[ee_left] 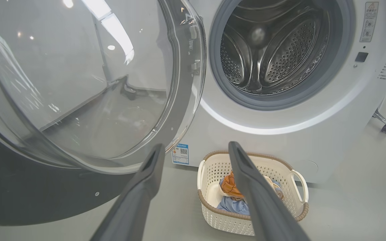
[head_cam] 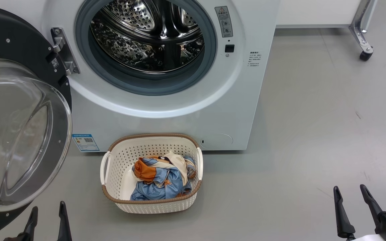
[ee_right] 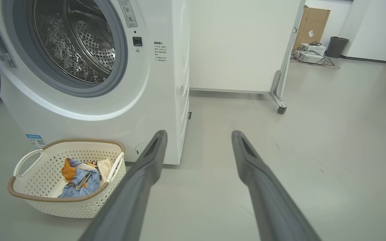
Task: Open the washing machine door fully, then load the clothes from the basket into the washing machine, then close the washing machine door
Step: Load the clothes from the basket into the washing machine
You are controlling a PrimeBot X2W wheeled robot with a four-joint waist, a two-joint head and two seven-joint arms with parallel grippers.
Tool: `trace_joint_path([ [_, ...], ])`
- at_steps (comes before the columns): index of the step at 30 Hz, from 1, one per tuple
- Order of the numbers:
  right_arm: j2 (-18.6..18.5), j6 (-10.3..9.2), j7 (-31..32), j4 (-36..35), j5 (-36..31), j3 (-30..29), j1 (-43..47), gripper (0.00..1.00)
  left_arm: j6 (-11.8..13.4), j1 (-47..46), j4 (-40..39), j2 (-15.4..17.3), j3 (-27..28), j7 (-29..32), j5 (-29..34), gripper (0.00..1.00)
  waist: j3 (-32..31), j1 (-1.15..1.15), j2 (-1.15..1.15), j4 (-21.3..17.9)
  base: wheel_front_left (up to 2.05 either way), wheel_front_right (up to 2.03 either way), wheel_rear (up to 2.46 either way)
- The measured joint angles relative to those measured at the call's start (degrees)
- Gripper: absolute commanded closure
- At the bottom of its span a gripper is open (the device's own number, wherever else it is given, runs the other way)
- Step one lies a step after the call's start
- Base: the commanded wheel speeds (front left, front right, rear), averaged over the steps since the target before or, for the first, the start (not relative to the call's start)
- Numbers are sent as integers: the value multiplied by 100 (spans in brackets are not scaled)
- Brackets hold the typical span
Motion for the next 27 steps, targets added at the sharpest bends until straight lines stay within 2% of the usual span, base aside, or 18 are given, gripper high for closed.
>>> trace_joint_path([
  [12, 9, 0, 0, -1, 0, -65, -1, 0, -18, 4, 77, -5, -2, 0, -46, 0, 74, 0, 0, -28, 31, -49, 18],
  [23, 22, 0, 0, -3, 0, -64, -2, 0, -18, 3, 59, -9, -13, 0, -41, 0, 103, 0, 0, -43, 65, -110, 45],
  [27, 31, 0, 0, -4, 0, -63, -3, 0, -18, 2, 19, -10, -182, 0, 11, 0, 117, 0, 0, -50, 77, -110, 33],
])
